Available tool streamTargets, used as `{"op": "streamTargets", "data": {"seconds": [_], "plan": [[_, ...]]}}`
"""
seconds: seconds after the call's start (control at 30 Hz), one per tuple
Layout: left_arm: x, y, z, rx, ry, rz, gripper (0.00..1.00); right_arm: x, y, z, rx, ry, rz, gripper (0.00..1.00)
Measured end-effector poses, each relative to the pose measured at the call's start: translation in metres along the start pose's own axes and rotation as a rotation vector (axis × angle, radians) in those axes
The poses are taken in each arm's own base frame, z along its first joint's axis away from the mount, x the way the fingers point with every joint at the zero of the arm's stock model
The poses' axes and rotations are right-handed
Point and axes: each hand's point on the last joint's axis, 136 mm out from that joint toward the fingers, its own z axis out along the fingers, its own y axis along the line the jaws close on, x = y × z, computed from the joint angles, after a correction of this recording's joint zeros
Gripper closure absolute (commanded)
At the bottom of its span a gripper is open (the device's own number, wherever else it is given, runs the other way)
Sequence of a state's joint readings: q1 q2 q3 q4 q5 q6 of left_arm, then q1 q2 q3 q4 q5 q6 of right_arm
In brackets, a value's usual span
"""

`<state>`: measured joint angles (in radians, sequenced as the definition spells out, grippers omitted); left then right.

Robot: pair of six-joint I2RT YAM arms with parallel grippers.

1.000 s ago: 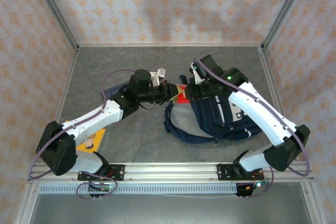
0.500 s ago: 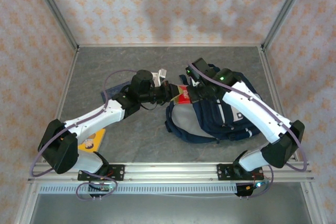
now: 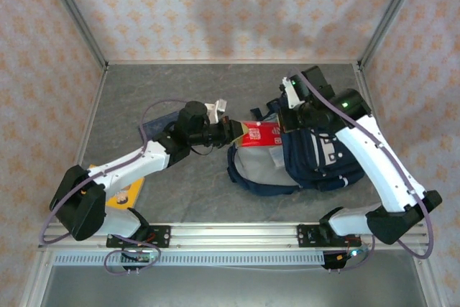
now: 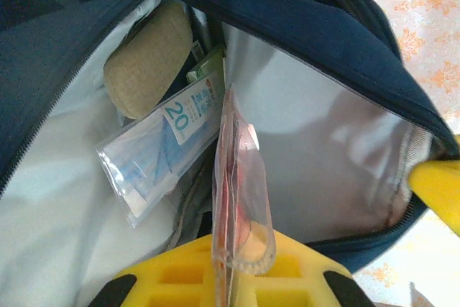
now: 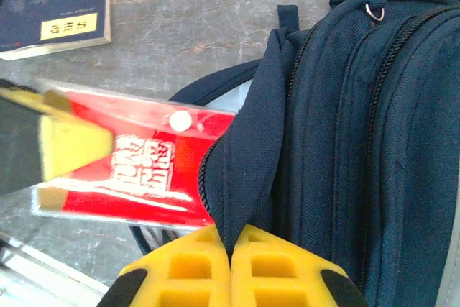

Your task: Pack the student bag

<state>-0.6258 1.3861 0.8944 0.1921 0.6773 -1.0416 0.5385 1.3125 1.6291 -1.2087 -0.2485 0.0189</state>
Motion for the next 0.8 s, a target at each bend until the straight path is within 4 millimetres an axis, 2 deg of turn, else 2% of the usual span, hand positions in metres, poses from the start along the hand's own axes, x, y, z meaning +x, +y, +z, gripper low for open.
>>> {"op": "streamTargets", "data": {"seconds": [0.13,0.23,0.5,0.6,0.7,0.73,0.8], "plan": [[-0.002,0.005,0.016,0.018,0.002,-0.014,1.00,0.002,0.001,-0.006,-0.039,0.005,0.017,1.00],[0.006,0.011,0.035,0.019,0.033,-0.025,1.00,0.003,0.002,-0.007,-0.055,0.010,0.024,1.00],[0.036,0.014,0.110,0.041,0.124,-0.067,1.00,-0.004,0.006,-0.005,-0.081,-0.021,0.104,1.00],[0.038,0.017,0.137,0.044,0.122,-0.083,1.00,-0.007,0.007,0.002,-0.095,-0.047,0.162,1.00],[0.037,0.028,0.164,0.033,0.104,-0.113,1.00,-0.010,0.007,0.011,-0.108,-0.066,0.213,1.00],[0.035,0.034,0.174,0.027,0.097,-0.125,0.99,-0.011,0.008,0.014,-0.112,-0.071,0.227,1.00],[0.034,0.043,0.191,0.019,0.096,-0.143,0.87,-0.014,0.007,0.019,-0.115,-0.085,0.249,1.00]]}}
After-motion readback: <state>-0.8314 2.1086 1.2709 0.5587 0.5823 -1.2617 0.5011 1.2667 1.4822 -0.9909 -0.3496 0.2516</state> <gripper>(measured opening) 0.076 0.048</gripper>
